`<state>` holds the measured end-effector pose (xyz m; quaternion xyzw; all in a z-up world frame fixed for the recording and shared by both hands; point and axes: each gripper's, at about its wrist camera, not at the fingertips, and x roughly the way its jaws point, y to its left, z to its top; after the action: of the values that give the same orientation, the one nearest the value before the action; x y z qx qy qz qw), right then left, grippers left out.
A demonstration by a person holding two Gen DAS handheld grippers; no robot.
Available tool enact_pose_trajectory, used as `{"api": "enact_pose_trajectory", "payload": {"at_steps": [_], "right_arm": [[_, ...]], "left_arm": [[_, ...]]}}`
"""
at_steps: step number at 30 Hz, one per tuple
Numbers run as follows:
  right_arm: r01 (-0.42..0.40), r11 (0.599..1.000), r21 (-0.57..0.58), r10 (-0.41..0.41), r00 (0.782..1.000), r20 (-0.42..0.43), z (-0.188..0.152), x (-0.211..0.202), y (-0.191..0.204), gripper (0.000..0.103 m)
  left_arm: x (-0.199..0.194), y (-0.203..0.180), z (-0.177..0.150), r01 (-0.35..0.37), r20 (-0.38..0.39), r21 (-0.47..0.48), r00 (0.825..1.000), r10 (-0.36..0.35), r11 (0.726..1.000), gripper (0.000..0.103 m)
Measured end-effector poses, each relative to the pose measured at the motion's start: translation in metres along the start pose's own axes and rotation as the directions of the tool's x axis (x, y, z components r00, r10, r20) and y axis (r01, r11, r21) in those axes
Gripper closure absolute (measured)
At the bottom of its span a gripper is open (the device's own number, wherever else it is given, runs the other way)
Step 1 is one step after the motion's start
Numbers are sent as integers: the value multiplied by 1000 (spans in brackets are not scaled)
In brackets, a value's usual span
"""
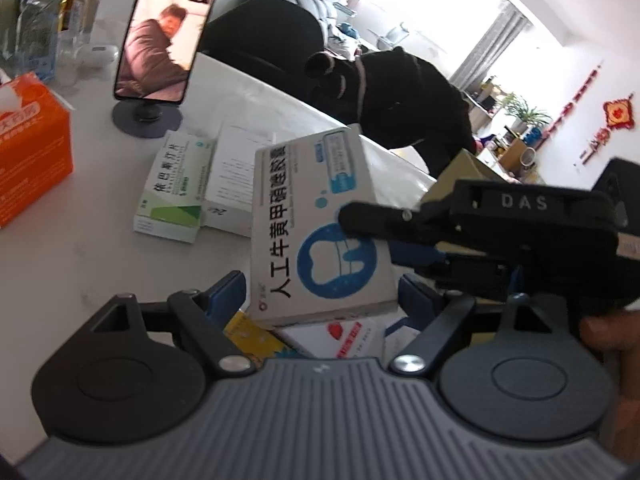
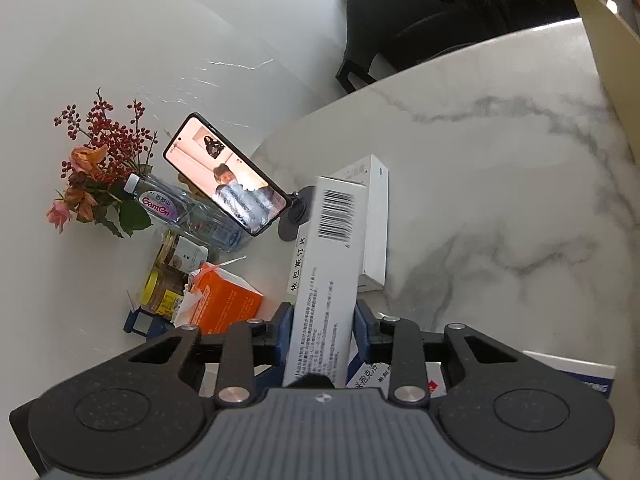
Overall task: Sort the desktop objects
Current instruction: 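Close the right tool on the white-blue capsule box and lift it, then carry the capsule box into the beige box and lower it upright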
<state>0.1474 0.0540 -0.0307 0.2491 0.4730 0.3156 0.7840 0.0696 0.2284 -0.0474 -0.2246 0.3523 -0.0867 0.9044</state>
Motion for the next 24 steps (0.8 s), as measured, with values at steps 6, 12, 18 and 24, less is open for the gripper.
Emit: {"api": "enact_pose_trajectory", "payload": {"at_steps": [6, 12, 18, 24], "right_arm": [[45, 999, -28, -44, 998, 44, 8, -17, -2, 71], [75, 996, -44, -71, 994, 85, 21, -33, -4, 71], [101, 992, -81, -90, 987, 134, 36, -52, 1, 71], [133, 988, -79, -115, 972, 203, 53, -81, 1, 71]], "left_arm": [[-2, -12, 2, 18, -9, 47, 1000, -17, 999, 16], [-8, -20, 4, 46, -19, 87, 999, -45, 995, 13], [-12, -18, 5, 42, -20, 95, 999, -41, 995, 12], [-10, -17, 6, 43, -28, 95, 999, -41, 995, 12]]}}
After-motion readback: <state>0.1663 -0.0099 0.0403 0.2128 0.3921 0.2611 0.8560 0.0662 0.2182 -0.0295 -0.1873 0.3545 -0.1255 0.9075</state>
